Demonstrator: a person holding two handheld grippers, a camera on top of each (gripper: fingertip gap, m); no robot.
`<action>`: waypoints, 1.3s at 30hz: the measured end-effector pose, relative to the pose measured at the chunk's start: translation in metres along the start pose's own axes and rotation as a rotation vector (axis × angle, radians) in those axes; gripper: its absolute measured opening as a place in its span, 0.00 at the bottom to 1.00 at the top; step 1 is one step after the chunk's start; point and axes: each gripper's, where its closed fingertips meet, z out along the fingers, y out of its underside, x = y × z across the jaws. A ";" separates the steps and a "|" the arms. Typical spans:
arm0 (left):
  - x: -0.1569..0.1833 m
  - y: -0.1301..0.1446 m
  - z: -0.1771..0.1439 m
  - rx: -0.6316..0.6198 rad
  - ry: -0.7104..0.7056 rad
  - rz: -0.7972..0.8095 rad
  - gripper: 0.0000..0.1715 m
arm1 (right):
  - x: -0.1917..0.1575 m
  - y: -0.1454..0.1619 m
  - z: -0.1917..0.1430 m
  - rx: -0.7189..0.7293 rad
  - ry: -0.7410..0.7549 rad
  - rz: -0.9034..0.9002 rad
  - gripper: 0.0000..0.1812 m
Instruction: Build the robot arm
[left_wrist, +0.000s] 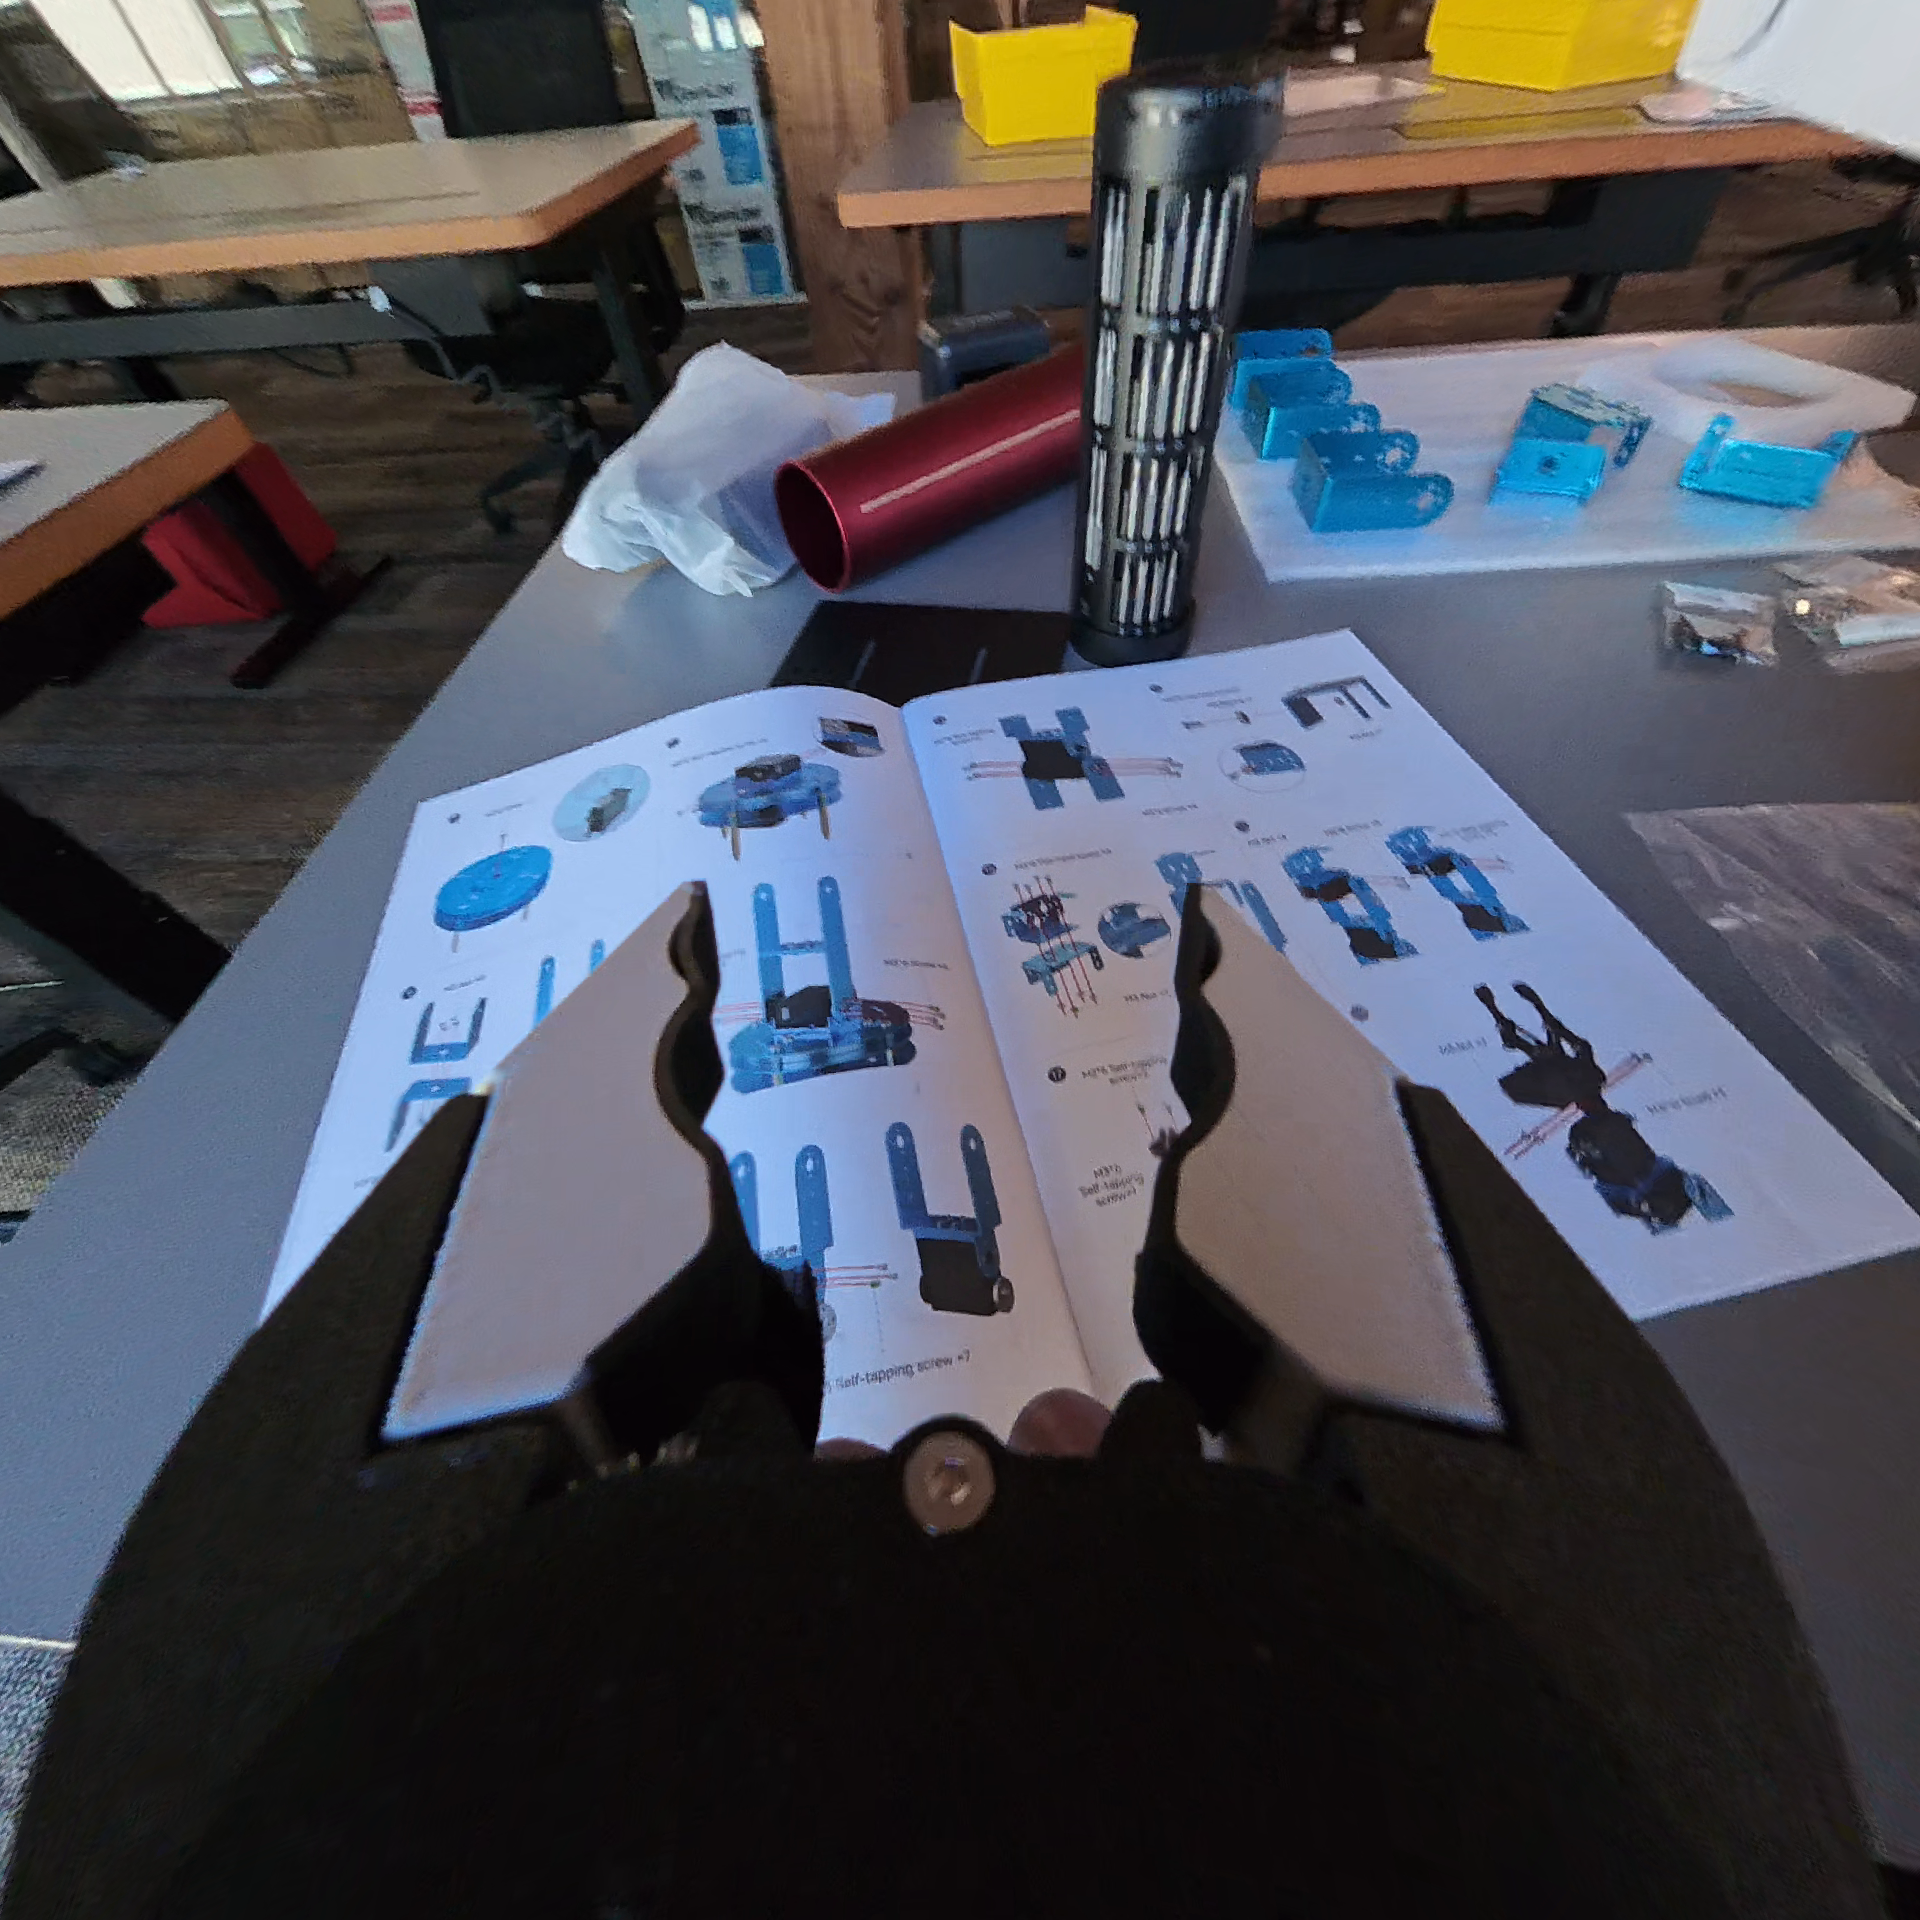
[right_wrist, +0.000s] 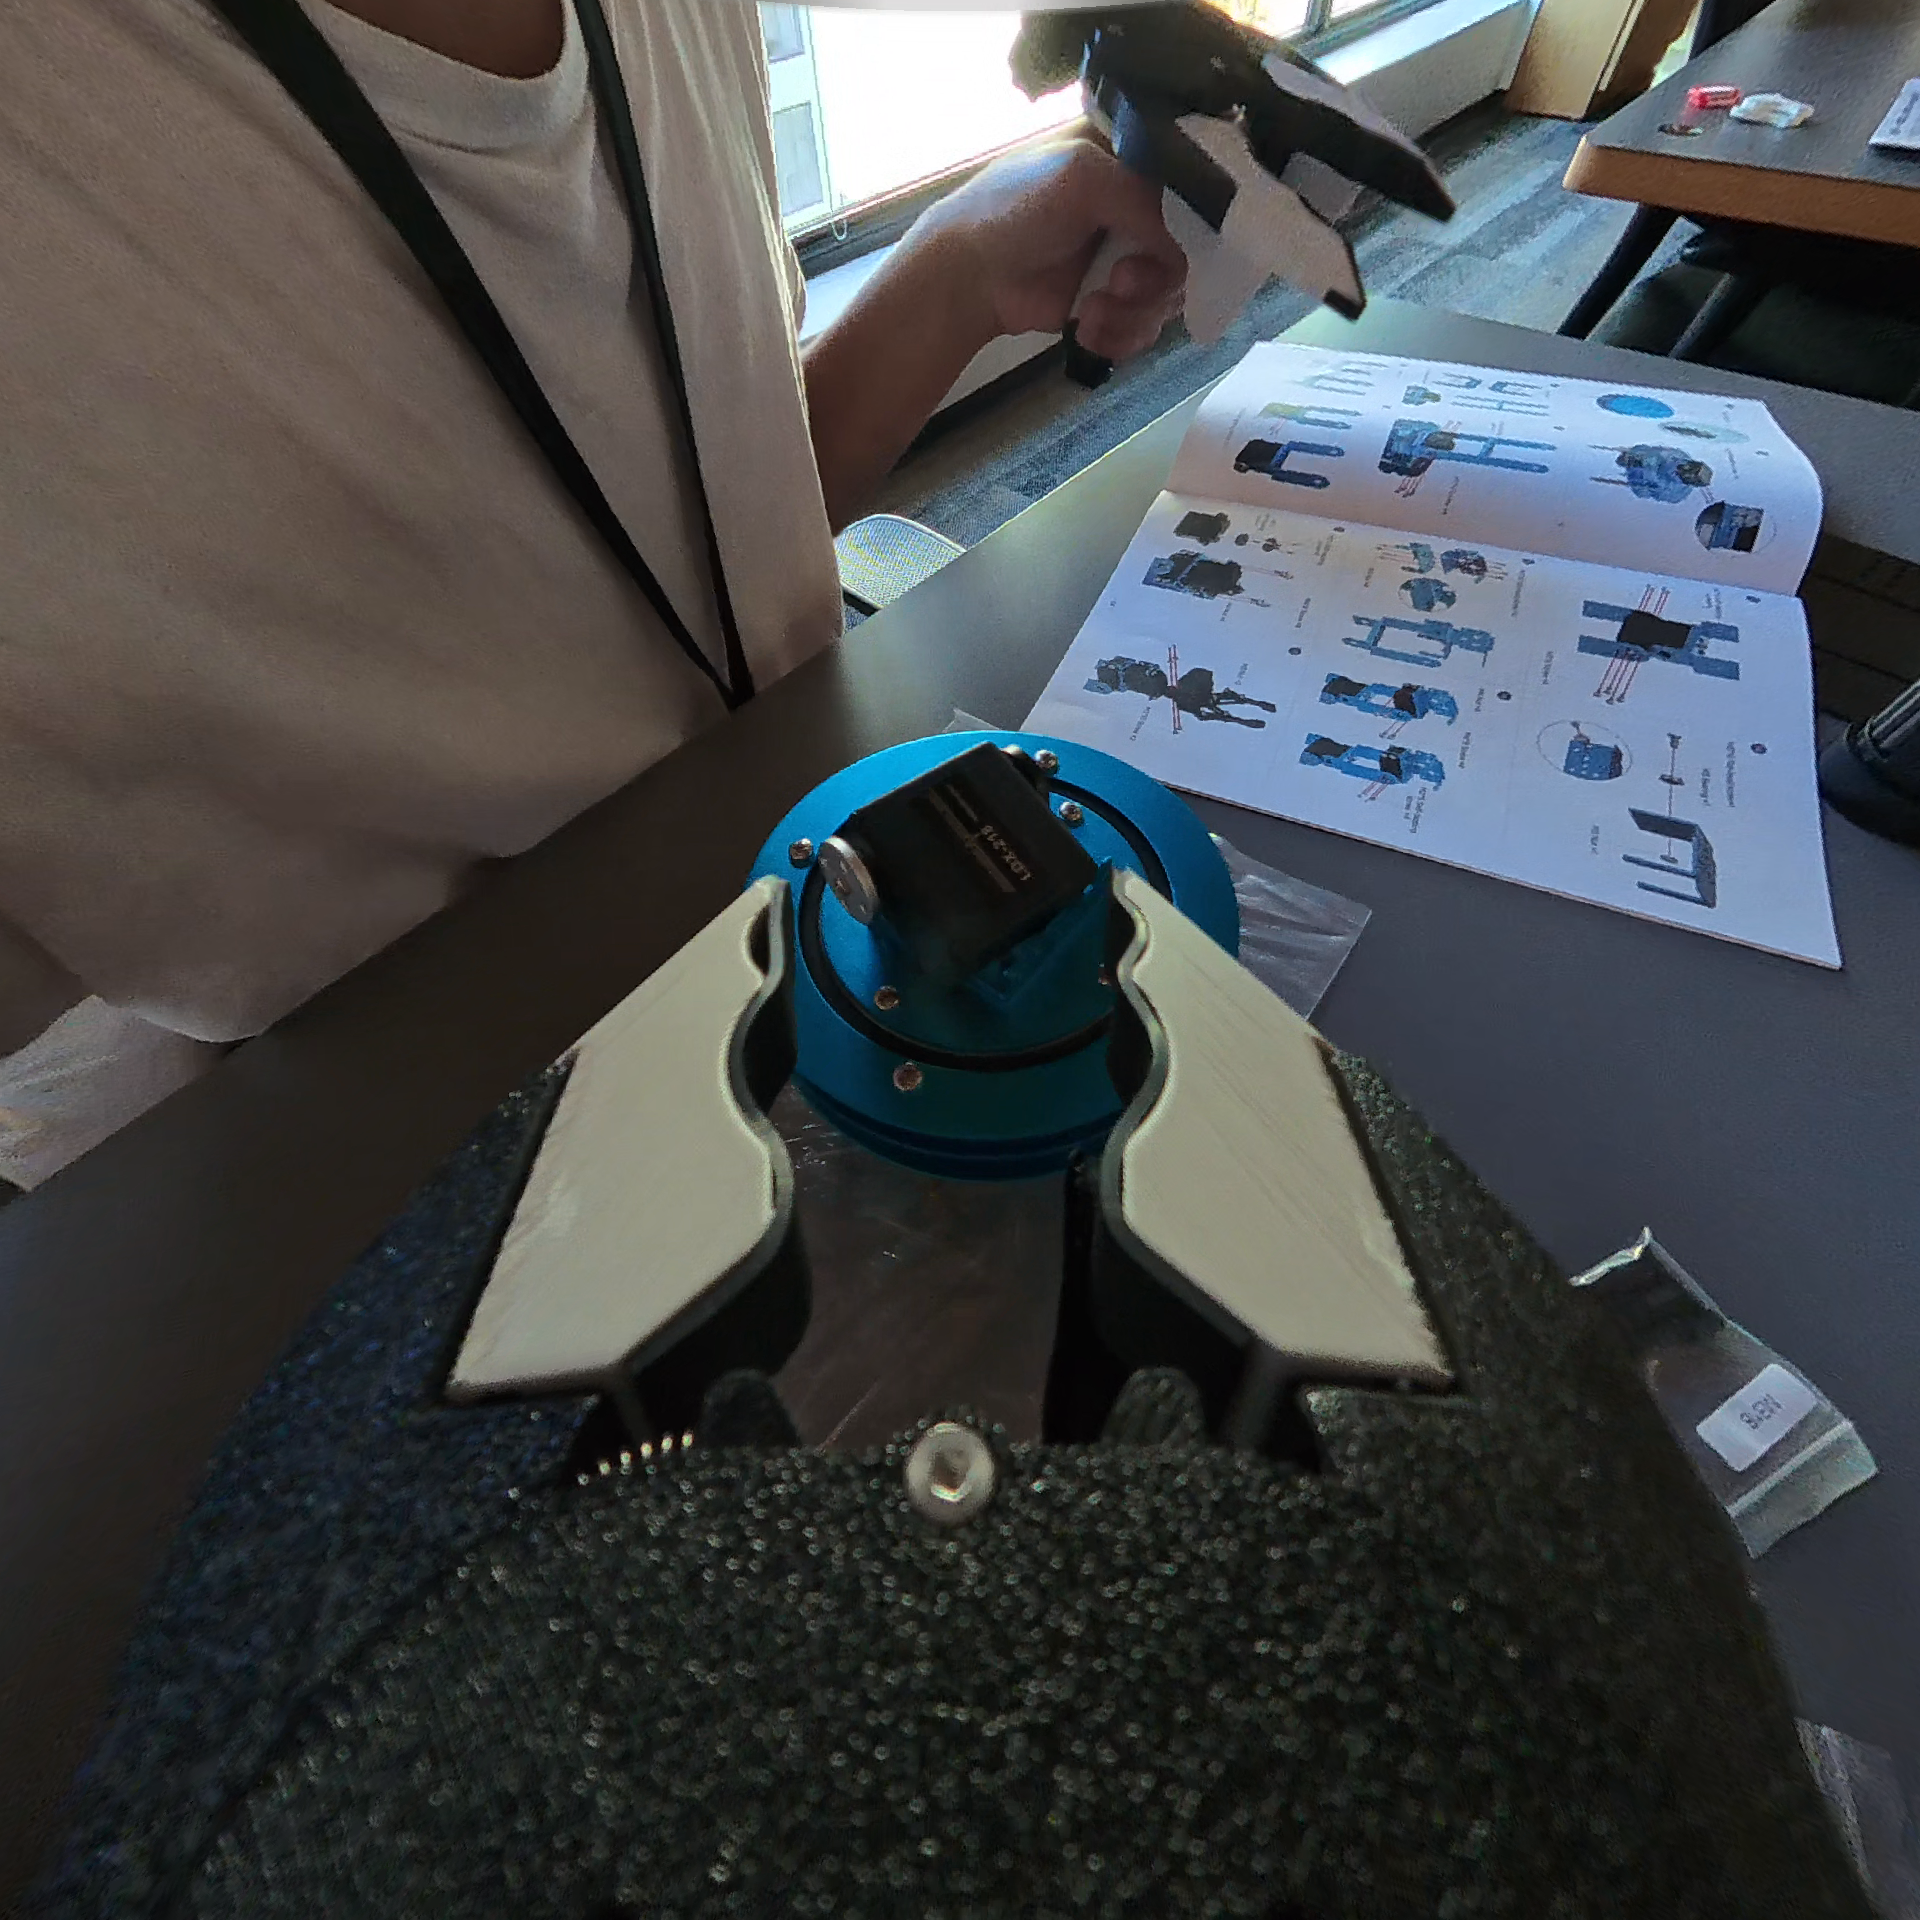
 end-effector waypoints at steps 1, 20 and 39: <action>0.000 -0.005 -0.001 0.021 -0.007 -0.005 0.52 | 0.001 0.000 0.000 -0.004 0.000 0.008 0.32; -0.006 0.016 0.001 -0.022 0.040 0.022 0.52 | 0.015 0.003 -0.009 -0.132 0.015 -0.001 0.29; 0.031 0.020 -0.003 0.016 0.124 0.021 0.52 | 0.015 0.007 0.032 -0.332 0.410 0.509 0.45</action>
